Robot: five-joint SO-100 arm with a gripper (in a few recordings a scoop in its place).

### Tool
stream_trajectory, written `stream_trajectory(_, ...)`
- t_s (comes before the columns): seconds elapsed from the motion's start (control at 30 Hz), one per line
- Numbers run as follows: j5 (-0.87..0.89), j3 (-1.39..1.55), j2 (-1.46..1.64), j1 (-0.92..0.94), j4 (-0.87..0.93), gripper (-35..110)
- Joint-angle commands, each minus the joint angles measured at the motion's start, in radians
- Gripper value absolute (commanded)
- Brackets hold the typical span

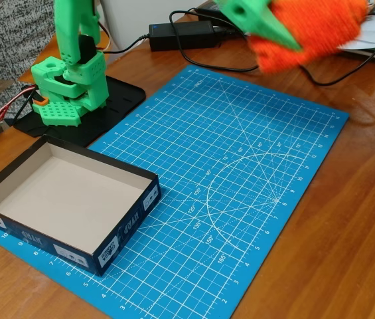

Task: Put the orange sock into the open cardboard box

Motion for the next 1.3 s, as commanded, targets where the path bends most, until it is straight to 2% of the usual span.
stream_trajectory(0.0,0.012,0.169,0.310,-0.002,0.029,0)
stream_trajectory(0.1,0.064,0.342,0.514,0.032,0.026,0)
stream_trajectory(0.2,0.037,0.529,0.687,0.091,0.018,1)
stream_trajectory(0.3,0.080,0.689,0.811,0.141,-0.058,0)
stream_trajectory(0.4,0.268,0.718,0.876,0.186,-0.104,0)
stream_trajectory(0.57,0.675,0.571,0.833,0.301,0.035,0)
stream_trajectory(0.87,1.420,0.629,0.769,0.499,0.195,0)
stream_trajectory(1.13,1.830,0.868,0.813,0.532,0.267,0)
stream_trajectory(1.27,1.947,0.887,0.732,0.592,0.313,2)
